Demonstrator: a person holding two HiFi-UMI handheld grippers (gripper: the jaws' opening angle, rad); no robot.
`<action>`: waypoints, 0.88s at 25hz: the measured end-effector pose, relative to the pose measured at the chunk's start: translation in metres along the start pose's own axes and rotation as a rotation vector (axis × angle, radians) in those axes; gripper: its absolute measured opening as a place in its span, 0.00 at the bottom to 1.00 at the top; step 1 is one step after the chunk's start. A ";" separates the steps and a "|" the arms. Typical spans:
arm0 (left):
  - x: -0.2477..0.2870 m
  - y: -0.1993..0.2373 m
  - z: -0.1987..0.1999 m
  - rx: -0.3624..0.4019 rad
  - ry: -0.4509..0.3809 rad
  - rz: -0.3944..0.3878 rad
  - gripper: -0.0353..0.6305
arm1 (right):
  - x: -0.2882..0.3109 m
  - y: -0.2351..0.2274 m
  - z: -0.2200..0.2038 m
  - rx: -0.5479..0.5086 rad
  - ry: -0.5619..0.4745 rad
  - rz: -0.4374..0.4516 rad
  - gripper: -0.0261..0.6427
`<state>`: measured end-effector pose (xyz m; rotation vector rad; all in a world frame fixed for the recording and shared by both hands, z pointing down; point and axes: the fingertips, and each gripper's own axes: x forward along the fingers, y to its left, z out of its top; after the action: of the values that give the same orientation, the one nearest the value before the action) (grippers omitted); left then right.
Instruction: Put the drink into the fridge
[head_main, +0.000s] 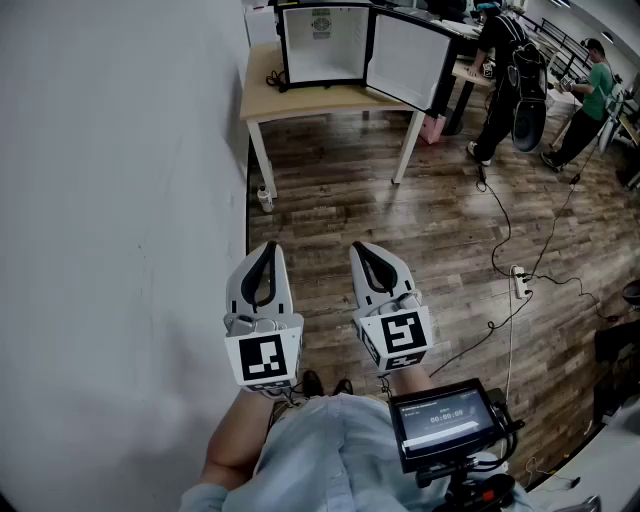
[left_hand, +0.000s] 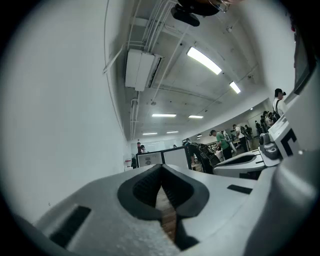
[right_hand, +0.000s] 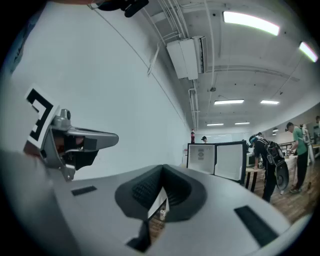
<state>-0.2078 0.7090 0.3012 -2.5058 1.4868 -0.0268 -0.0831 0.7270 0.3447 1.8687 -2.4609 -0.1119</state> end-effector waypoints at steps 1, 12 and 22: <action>0.000 -0.001 -0.002 0.000 -0.002 0.000 0.06 | 0.000 0.000 -0.002 0.000 0.000 0.000 0.05; -0.005 -0.022 -0.005 -0.019 0.018 0.004 0.06 | -0.012 -0.013 -0.013 0.016 0.004 -0.009 0.05; 0.022 -0.014 -0.023 -0.040 0.048 0.030 0.07 | 0.025 -0.036 -0.014 0.020 0.000 0.023 0.52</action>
<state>-0.1883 0.6921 0.3240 -2.5305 1.5579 -0.0526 -0.0545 0.6932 0.3550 1.8479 -2.4915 -0.0871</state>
